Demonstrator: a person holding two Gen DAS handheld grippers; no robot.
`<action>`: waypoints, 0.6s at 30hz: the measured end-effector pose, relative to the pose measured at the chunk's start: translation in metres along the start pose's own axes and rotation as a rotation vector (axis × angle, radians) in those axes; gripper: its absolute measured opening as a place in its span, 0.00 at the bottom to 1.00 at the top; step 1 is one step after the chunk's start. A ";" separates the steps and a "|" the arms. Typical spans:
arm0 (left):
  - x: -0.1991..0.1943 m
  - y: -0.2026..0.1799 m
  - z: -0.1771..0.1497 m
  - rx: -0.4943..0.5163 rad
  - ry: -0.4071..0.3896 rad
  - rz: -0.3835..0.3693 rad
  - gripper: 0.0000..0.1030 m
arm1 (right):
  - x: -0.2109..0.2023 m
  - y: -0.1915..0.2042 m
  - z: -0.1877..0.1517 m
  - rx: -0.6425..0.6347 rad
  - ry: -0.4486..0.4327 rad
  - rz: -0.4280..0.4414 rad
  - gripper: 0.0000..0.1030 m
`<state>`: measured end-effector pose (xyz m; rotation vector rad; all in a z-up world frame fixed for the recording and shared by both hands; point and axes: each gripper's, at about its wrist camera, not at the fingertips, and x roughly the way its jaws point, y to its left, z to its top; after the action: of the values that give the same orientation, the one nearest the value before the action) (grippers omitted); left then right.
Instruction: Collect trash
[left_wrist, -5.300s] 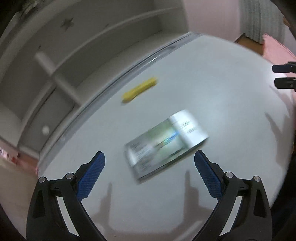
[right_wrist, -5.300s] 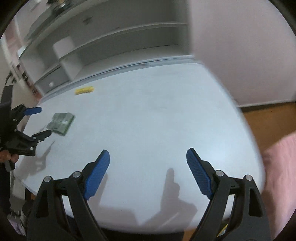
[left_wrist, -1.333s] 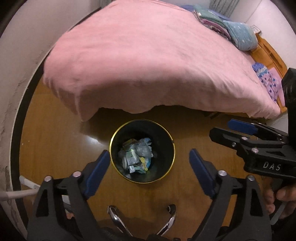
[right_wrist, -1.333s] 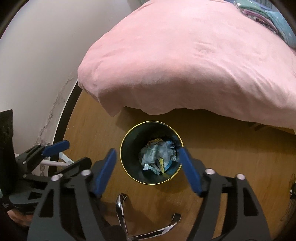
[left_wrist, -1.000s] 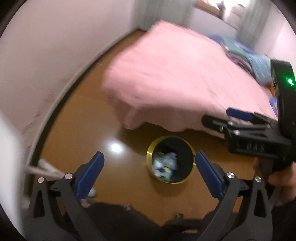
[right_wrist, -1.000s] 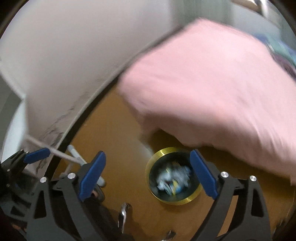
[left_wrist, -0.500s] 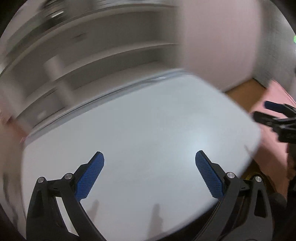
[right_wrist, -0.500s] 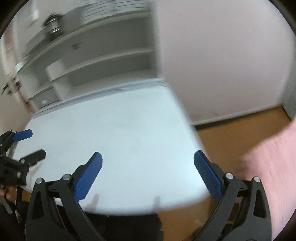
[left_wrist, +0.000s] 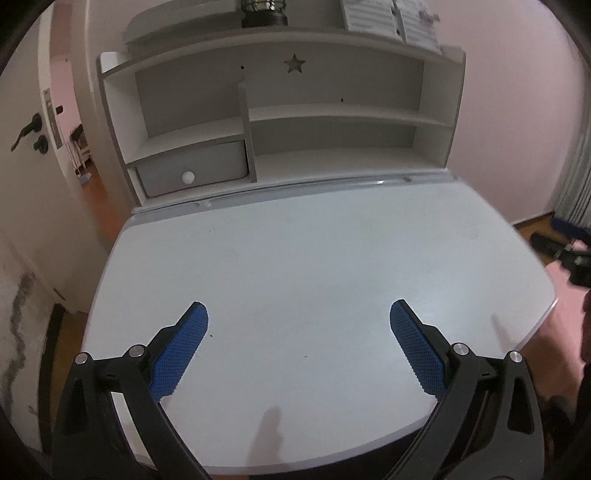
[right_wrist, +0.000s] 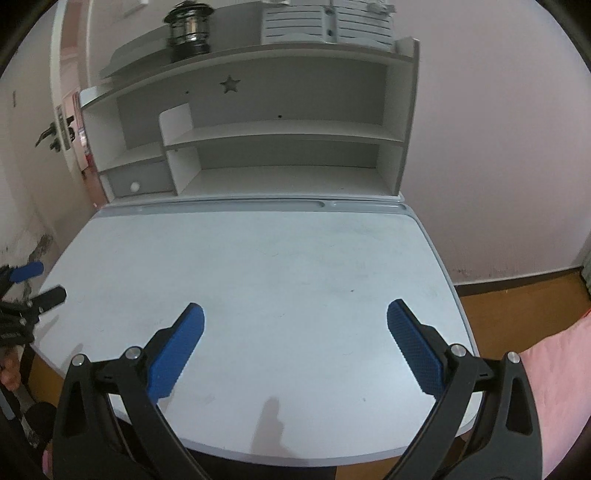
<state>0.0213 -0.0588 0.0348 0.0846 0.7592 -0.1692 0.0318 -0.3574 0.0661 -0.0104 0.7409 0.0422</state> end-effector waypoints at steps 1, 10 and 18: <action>-0.003 0.001 -0.001 -0.008 -0.003 -0.003 0.93 | -0.002 0.002 -0.001 -0.001 -0.005 -0.001 0.93; -0.009 0.005 -0.013 0.008 -0.017 0.026 0.93 | -0.009 0.012 -0.013 -0.019 -0.015 -0.002 0.93; -0.013 0.009 -0.015 -0.009 -0.024 0.024 0.93 | -0.010 0.018 -0.014 -0.035 -0.015 0.003 0.93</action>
<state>0.0035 -0.0462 0.0329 0.0828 0.7344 -0.1432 0.0142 -0.3403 0.0622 -0.0420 0.7249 0.0581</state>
